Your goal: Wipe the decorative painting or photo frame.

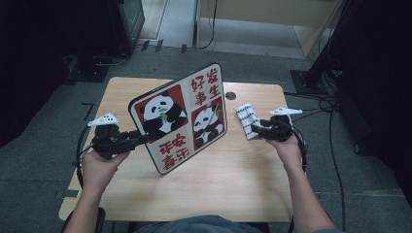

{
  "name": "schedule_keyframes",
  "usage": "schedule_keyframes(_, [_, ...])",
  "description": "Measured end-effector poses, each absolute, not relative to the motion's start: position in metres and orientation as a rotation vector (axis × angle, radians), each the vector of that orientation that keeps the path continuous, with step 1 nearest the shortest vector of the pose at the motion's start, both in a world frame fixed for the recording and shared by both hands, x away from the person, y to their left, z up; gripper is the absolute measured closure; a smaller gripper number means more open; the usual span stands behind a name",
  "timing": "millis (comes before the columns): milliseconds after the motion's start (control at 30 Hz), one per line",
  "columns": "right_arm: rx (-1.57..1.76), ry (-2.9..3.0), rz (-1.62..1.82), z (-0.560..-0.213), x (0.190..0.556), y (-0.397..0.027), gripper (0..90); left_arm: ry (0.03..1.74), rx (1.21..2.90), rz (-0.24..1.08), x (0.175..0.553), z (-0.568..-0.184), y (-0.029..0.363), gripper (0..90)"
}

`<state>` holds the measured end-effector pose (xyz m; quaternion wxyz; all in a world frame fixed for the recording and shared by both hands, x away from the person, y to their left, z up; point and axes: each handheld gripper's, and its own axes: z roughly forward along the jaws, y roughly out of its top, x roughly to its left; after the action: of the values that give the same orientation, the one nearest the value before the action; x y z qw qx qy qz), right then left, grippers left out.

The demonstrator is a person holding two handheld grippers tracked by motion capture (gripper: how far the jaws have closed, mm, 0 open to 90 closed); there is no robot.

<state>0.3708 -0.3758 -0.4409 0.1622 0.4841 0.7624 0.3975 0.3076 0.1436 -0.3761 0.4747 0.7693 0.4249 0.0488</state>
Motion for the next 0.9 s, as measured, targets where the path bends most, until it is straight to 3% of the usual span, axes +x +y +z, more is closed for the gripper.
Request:
schedule_keyframes(400, [1.395,2.169,1.188,-0.437,0.354,-0.373,44.2,1.07,1.871,0.137,0.313,-0.381,0.149,59.4])
schedule_keyframes(900, [1.441,2.179,1.142,-0.447,0.364,-0.376,43.5,1.111,1.856,0.156,0.321,-0.391,0.154,55.0])
